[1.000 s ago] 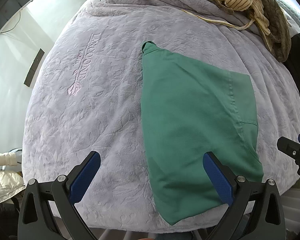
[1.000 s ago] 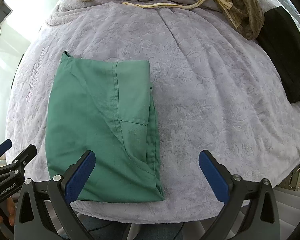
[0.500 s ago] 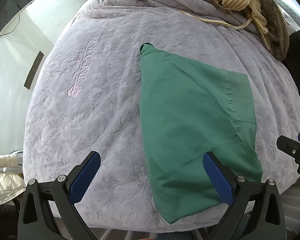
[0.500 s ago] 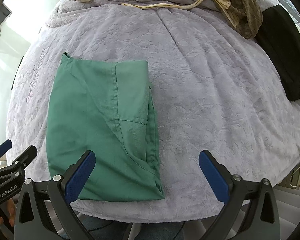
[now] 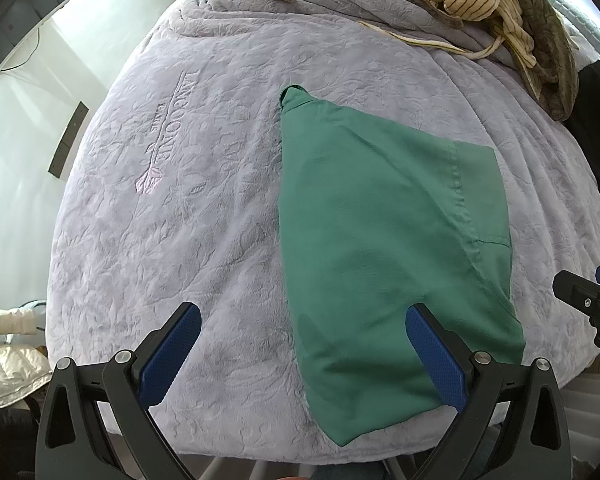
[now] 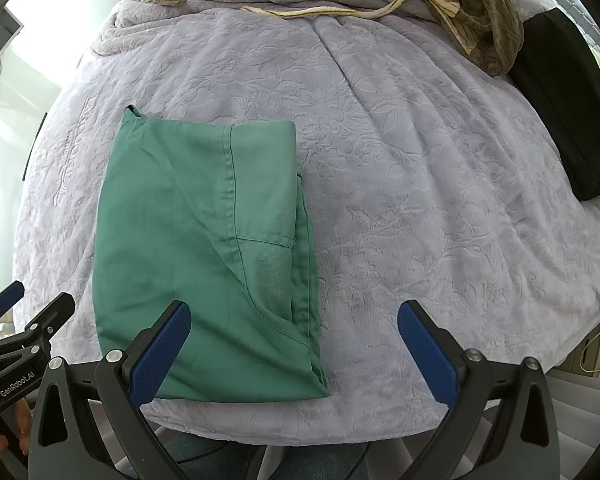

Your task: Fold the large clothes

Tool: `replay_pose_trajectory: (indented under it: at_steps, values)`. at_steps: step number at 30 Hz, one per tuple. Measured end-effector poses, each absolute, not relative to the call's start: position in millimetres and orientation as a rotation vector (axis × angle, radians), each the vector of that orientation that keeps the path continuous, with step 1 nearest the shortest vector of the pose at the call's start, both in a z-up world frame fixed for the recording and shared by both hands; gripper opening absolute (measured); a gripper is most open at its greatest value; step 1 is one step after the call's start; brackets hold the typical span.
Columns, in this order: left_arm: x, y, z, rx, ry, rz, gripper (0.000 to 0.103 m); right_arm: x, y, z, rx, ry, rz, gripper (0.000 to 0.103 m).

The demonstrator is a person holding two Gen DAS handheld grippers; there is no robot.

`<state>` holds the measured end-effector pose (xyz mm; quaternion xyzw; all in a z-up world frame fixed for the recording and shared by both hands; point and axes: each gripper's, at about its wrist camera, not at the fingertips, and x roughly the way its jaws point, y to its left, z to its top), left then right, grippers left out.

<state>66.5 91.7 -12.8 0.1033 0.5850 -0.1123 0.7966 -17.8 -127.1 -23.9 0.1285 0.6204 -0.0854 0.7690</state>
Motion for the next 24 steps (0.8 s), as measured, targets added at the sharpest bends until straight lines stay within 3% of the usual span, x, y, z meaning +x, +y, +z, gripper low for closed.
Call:
replay_pose_trajectory:
  at_steps: [24]
  values:
    - [65.2,94.5,-14.3,0.218,1.264,-0.222,0.102,-21.7,-121.0,-27.2,0.295,1.359,-0.188,0.103]
